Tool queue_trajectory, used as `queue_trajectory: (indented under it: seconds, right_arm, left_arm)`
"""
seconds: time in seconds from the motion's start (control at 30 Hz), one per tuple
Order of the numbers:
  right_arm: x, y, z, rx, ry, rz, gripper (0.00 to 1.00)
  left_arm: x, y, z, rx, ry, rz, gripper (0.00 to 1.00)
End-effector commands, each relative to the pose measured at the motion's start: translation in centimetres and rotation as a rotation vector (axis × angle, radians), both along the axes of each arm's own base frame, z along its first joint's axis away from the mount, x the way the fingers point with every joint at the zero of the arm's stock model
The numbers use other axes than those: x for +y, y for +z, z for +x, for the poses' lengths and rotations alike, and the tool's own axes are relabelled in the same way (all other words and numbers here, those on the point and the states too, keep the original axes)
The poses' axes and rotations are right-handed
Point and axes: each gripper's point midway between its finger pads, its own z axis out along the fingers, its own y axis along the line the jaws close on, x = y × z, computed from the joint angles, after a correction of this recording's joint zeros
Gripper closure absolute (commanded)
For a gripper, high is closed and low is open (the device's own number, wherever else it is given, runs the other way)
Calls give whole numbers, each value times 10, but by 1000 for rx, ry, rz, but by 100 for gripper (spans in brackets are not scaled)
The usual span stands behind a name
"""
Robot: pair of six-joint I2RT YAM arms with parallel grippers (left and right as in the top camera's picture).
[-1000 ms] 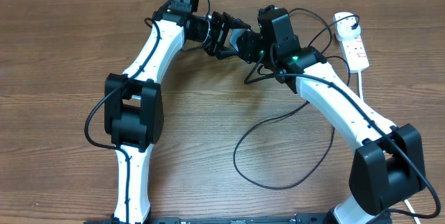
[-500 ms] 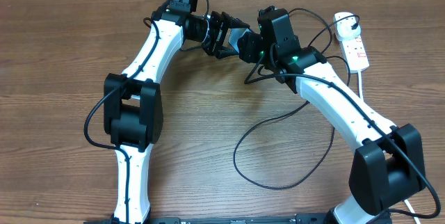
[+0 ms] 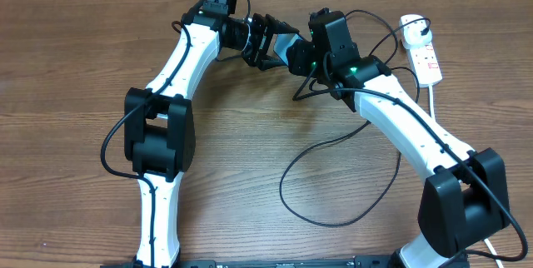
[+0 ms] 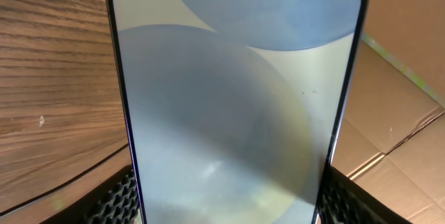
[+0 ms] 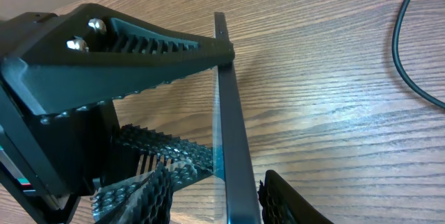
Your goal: Plug charger to phone and switch on socket
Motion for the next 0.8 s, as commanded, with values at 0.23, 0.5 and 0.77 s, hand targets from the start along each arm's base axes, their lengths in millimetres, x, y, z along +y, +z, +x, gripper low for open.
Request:
queue_trajectory:
  seconds: [0.23,0.5,0.77]
  right_arm:
    - [-6,9,10,-42,-47,-33,60]
    - [-6,10,11,-46,-48,-30,64]
    - [-6,10,11,-46,-47,-29,64]
  left_arm:
    - [-4,13,3,-12,-10,-35,37]
    - [-5,14,1,-3,-12,-43,36]
    - [-5,15,1,2,-15,-51,37]
